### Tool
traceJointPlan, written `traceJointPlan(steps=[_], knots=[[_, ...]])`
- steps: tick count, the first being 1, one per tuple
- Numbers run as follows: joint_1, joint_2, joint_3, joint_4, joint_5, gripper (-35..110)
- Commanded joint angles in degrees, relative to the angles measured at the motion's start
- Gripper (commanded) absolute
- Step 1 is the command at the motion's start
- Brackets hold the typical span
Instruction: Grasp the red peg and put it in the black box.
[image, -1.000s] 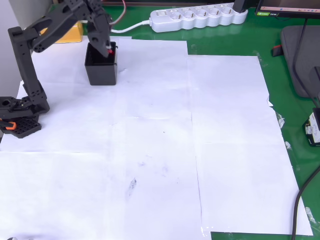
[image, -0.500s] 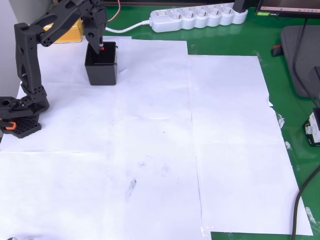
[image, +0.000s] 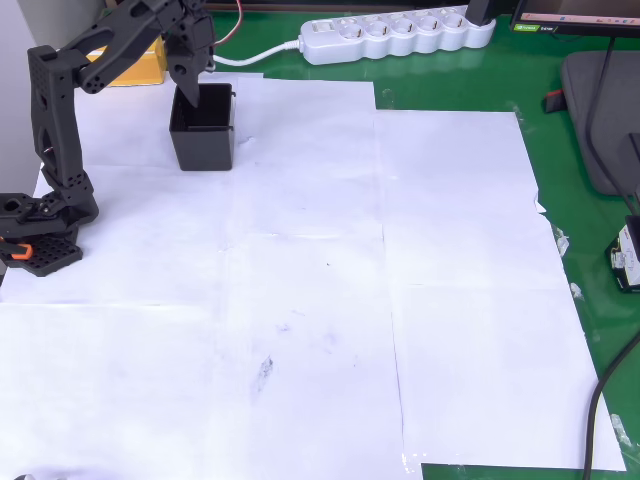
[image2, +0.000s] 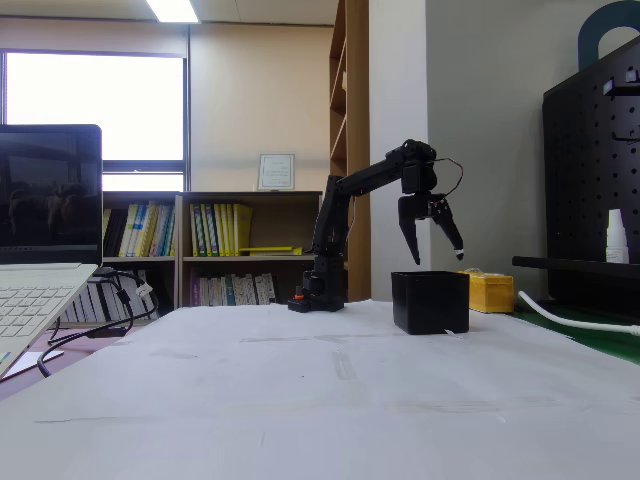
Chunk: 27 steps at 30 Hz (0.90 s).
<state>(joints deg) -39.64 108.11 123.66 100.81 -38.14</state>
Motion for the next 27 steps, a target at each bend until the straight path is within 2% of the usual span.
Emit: traceJointPlan(steps=[1,2,4,5,10,15,22,27], knots=[[-0.79,-1.67,4.66,0.26,-0.44,35],[-0.70,-1.85,4.48,0.26,-0.53,31],[-0.35,-2.46,4.31,0.18,-0.26,7],[0.09,-2.81,4.22,-0.09,0.35,0],[3.16,-7.38,-0.35,-1.32,-0.53,0],[9.67,-20.57,-11.95,-2.99,-7.56,0],[25.58,-40.96,-34.89,-13.97,-22.59,0],[31.90,-53.17,-58.45,-26.46,-30.59,0]])
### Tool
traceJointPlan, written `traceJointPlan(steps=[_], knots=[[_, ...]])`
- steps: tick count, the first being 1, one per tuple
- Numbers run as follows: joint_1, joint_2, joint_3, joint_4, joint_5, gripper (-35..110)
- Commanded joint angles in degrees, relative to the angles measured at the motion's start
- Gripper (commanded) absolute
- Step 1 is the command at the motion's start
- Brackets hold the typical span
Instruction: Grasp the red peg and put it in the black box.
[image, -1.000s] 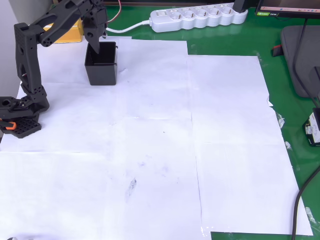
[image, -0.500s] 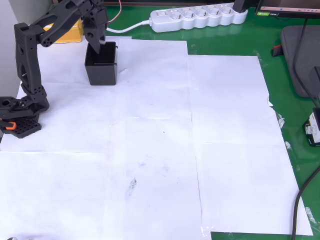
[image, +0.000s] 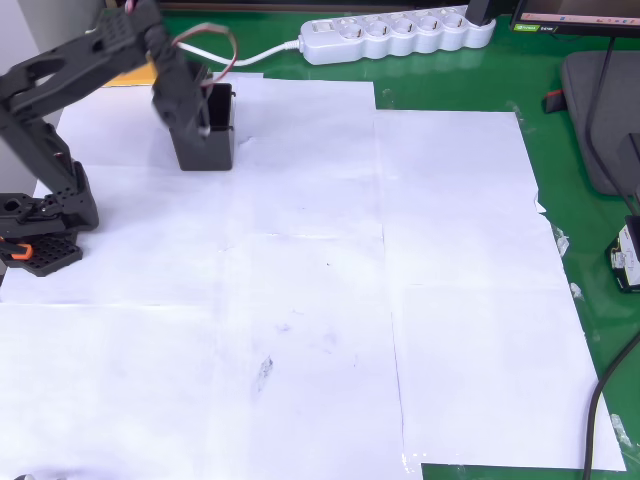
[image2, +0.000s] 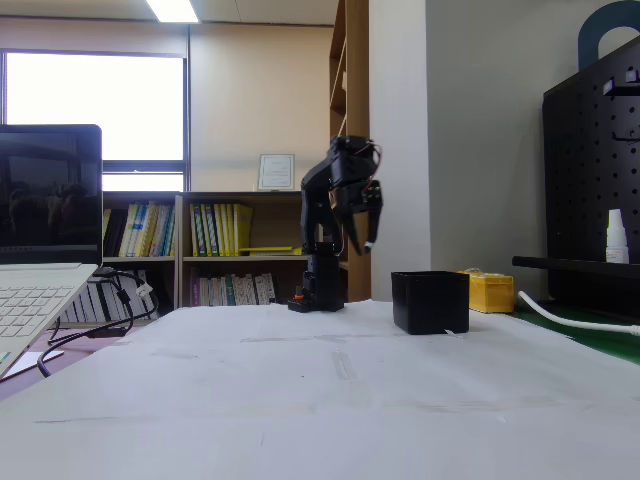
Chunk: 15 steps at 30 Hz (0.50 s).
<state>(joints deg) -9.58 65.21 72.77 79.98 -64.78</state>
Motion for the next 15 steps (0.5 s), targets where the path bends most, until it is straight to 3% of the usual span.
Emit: traceJointPlan(steps=[1,15], knots=[[2.55,-12.22,-11.51,-7.12,-5.01,0],[5.19,-42.63,-50.45,-9.76,-13.36,0]])
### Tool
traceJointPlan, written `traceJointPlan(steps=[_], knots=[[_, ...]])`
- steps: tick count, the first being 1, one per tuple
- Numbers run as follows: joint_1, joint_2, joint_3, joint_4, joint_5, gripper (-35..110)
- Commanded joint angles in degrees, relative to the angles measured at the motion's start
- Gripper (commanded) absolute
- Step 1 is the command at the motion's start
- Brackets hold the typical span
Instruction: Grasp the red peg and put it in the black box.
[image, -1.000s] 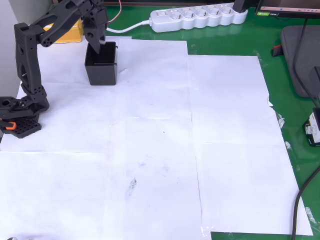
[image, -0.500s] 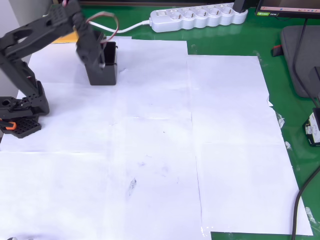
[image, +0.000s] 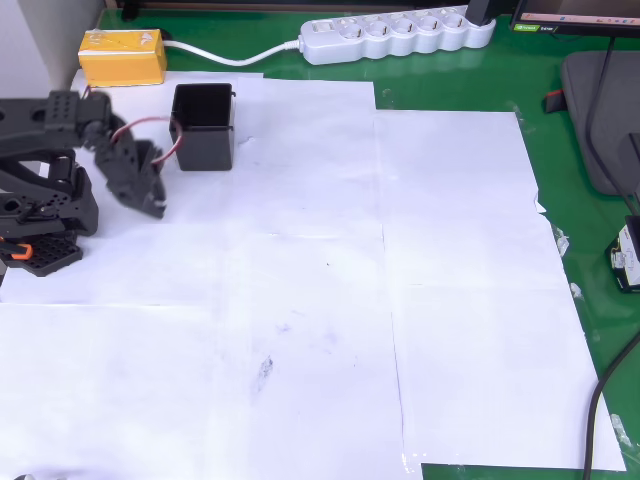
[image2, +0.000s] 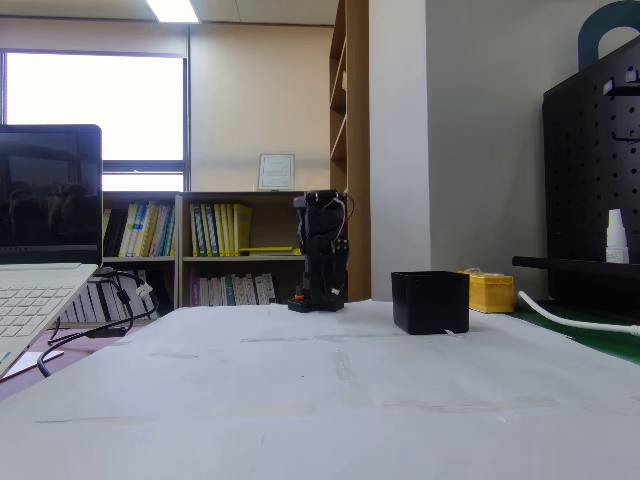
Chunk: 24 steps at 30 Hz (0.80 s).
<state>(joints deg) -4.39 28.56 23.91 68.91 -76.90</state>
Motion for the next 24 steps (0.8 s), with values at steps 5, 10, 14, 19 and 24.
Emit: traceJointPlan(steps=[5,10,14,19,24], knots=[[0.09,-15.29,-8.26,3.78,-2.11,0],[0.18,-22.59,-12.92,8.09,-3.08,0],[-0.44,-29.71,-16.08,14.59,-4.04,0],[-0.79,-35.16,-18.81,13.62,-2.99,0],[2.02,-41.40,-25.75,13.01,-9.67,0]])
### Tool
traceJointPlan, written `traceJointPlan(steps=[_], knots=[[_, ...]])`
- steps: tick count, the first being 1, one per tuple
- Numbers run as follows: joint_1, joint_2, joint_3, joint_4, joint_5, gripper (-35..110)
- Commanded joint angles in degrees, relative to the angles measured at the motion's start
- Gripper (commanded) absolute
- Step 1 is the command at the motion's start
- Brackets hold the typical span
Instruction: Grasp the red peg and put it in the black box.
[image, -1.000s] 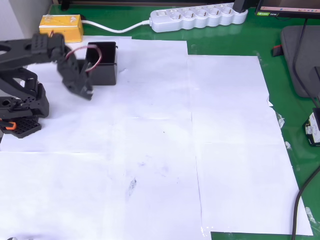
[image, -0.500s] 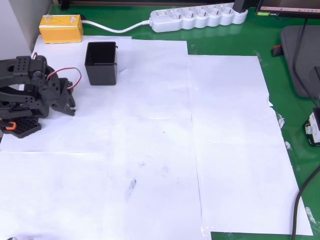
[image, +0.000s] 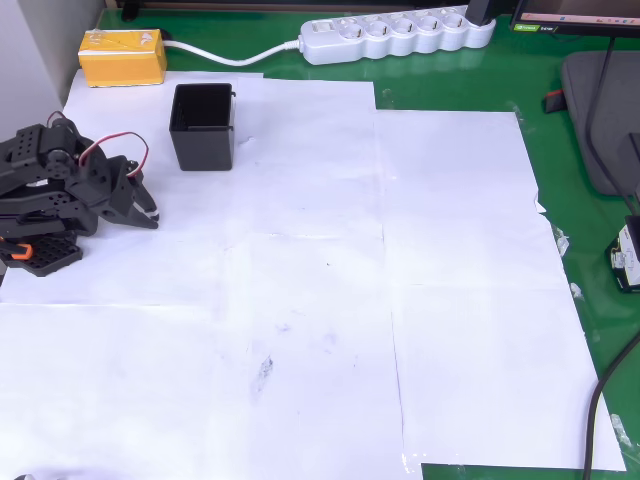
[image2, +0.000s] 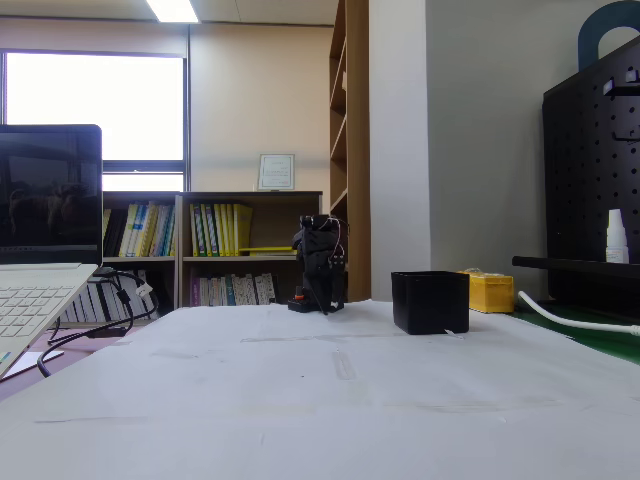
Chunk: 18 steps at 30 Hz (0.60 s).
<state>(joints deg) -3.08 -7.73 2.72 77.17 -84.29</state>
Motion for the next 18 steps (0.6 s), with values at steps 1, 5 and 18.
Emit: traceJointPlan(steps=[1,5,18], knots=[[0.70,-5.45,-4.66,4.92,-3.52,0],[1.14,-5.45,-6.15,3.78,-5.71,0],[1.14,-5.45,-6.15,4.57,-3.34,0]])
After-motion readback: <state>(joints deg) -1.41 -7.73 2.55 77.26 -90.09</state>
